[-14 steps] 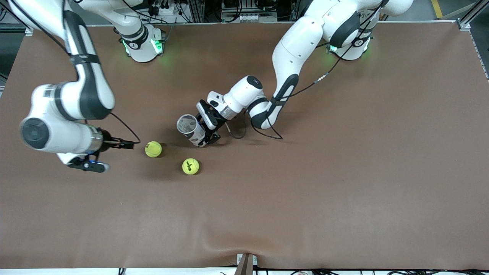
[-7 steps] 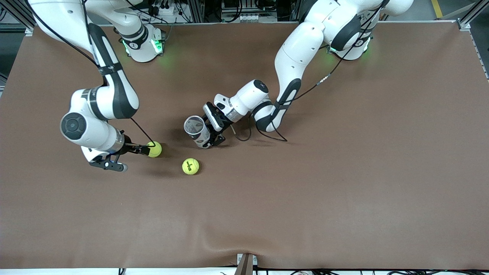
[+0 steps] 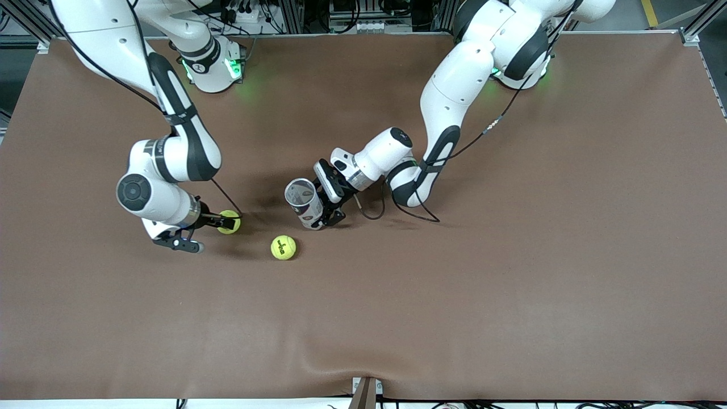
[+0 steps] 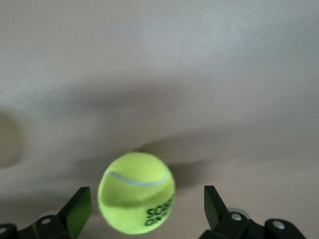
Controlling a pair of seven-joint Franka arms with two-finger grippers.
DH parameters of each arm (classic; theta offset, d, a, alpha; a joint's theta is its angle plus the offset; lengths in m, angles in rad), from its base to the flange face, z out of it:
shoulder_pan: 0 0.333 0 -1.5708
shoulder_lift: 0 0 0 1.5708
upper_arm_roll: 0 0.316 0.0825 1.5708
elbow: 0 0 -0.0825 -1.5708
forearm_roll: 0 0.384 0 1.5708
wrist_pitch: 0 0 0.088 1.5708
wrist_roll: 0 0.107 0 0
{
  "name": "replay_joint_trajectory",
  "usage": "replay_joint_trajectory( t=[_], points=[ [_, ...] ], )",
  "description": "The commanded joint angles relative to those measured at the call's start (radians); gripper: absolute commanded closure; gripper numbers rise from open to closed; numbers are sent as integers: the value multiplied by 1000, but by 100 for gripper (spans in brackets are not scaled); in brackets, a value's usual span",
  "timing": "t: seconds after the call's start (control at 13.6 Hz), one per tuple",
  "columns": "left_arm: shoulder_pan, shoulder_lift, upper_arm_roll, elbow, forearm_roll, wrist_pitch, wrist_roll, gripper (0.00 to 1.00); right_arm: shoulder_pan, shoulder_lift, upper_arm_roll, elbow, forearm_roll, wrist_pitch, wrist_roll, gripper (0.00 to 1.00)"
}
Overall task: Insert tennis ball vertically with right arm
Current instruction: 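Lower the right gripper onto the nearer tennis ball and grasp it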
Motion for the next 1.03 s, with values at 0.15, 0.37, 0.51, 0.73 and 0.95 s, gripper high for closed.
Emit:
replay_joint_trajectory(
  t=[0.15,0.37,0.51,0.73,0.95],
  points=[
    [17,-22,3,-52,26,-17,-6,26,43,36,-8,-9,45,54,22,0],
    [17,-22,2,-54,26,-19,-6,26,43,61,-8,-7,45,62,21,0],
    [21,-22,2,-59,31,-19,-4,26,44,66,-9,-6,44,65,21,23],
    [37,-23,0,-63,58,-19,-4,26,29,57,-9,2,42,47,4,85],
    [38,-26,0,-63,75,-19,-10,24,21,23,-12,66,33,-72,-7,100]
  ],
)
